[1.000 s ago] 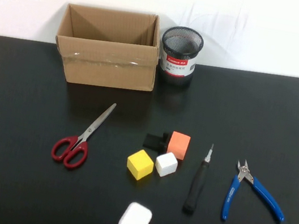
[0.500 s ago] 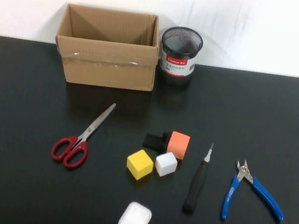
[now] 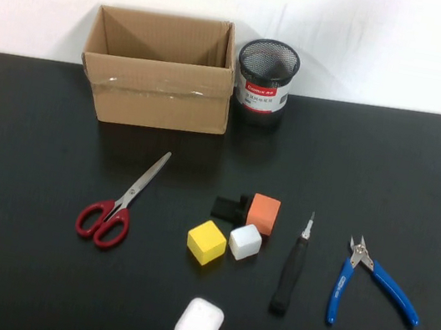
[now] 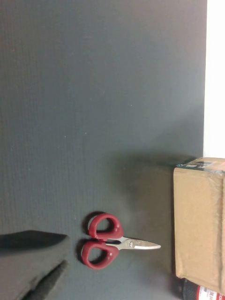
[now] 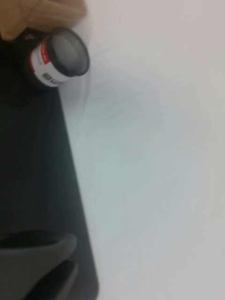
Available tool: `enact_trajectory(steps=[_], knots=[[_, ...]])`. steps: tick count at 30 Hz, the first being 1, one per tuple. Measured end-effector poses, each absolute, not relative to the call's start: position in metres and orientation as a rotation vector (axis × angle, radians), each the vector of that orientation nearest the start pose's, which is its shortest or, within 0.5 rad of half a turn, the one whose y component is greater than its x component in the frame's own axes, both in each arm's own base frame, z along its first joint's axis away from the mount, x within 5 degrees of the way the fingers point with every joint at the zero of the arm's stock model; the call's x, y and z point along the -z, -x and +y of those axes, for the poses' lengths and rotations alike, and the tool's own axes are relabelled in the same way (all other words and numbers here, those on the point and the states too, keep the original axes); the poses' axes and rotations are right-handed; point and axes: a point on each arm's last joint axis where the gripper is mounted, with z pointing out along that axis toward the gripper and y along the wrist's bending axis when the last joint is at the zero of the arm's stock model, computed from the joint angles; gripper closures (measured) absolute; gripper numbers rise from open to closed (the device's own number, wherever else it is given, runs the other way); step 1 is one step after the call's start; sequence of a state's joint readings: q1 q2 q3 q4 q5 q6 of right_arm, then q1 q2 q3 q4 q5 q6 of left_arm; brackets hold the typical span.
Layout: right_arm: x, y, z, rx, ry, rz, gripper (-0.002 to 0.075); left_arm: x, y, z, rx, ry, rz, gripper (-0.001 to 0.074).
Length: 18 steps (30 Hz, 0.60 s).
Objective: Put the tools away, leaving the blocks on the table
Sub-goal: Pick up the pliers from the table
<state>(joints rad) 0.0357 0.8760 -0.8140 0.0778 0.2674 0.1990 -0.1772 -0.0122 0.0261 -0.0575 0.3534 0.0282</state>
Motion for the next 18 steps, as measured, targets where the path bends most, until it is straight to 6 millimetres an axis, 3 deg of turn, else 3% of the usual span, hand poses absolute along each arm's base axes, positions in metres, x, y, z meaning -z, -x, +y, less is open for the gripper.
enact_trajectory(steps=[5,9,18], knots=[[-0.364,-0.195,0.011,-0.316,-0.269,1.847,0.0733,-0.173,-0.052,-0.011,0.160,-0.154,1.847,0.0738],[-0.352,-0.195,0.017,-0.393,-0.302,1.973,0.0733,-0.173,-0.052,-0.011,0.160,-0.154,1.847,0.0738],[-0.319,-0.194,0.043,-0.585,0.024,2.395,0.0733,-0.173,-0.052,-0.011,0.160,-0.154,1.847,0.0738]])
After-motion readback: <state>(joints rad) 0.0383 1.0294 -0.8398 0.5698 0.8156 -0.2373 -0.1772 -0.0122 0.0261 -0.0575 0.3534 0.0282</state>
